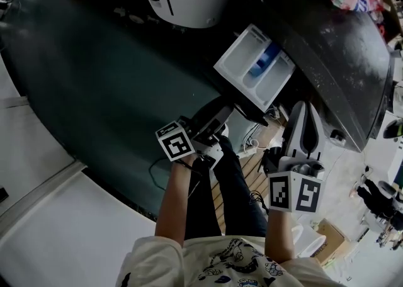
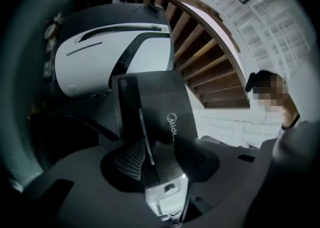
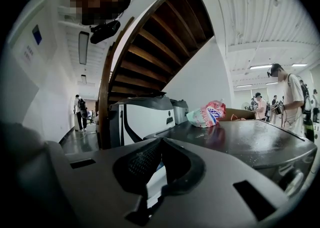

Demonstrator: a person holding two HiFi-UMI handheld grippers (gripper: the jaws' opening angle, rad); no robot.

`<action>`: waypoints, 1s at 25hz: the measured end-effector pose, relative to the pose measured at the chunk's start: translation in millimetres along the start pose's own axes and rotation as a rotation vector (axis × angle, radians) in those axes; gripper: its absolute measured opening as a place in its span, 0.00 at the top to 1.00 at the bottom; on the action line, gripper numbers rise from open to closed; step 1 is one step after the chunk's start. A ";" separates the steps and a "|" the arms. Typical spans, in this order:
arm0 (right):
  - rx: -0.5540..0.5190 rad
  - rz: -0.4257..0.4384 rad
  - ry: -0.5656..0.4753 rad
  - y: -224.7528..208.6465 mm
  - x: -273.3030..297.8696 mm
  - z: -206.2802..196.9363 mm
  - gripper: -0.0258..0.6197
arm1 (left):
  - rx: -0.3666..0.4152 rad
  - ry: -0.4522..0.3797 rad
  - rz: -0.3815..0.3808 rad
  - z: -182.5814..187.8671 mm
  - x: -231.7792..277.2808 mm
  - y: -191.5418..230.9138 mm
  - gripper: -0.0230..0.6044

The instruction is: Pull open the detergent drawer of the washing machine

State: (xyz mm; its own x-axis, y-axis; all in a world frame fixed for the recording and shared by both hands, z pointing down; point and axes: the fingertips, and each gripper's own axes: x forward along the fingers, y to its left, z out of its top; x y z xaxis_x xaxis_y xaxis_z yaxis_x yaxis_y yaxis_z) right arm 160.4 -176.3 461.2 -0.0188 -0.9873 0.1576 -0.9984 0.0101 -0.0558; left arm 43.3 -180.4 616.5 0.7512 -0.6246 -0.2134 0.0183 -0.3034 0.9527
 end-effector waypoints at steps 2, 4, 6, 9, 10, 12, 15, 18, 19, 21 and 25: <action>-0.015 0.003 -0.008 2.3 -2.9 7.8 0.94 | 0.041 0.009 0.035 3.3 -5.6 -5.2 0.66; -0.027 0.005 -0.015 5.0 -6.4 16.8 0.94 | 0.071 0.009 0.061 8.5 -12.6 -15.3 0.66; -0.026 0.007 -0.022 9.3 -10.3 27.7 0.94 | 0.111 0.004 0.080 16.7 -20.1 -31.4 0.66; -0.034 0.016 -0.039 18.5 -17.6 48.5 0.94 | 0.217 0.007 0.108 31.3 -27.7 -62.8 0.69; -0.039 0.019 -0.045 21.8 -20.7 55.8 0.94 | 0.260 0.009 0.122 36.5 -29.6 -73.8 0.72; -0.043 0.024 -0.055 27.0 -27.7 69.2 0.94 | 0.352 0.008 0.153 46.6 -33.3 -96.1 0.78; -0.041 0.027 -0.073 32.5 -39.3 88.8 0.94 | 0.468 -0.023 0.186 63.7 -37.1 -133.2 0.87; -0.042 0.035 -0.096 39.1 -50.1 111.0 0.94 | 0.562 -0.081 0.205 83.0 -40.0 -175.9 0.92; -0.043 0.039 -0.105 41.4 -53.2 118.3 0.94 | 0.600 -0.097 0.214 89.1 -40.7 -190.2 0.93; -0.048 0.044 -0.120 45.3 -59.4 132.0 0.94 | 0.686 -0.118 0.246 99.3 -42.0 -217.5 0.94; -0.057 0.044 -0.133 53.5 -74.4 159.6 0.94 | 0.862 -0.139 0.320 112.9 -46.9 -271.7 0.94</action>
State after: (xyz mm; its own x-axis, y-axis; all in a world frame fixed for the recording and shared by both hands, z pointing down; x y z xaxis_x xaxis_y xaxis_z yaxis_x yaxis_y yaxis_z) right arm 116.8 -127.6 289.1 -0.0593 -0.9979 0.0245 -0.9982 0.0592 -0.0034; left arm -71.4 -149.9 343.2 0.5487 -0.8348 -0.0452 -0.7148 -0.4965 0.4924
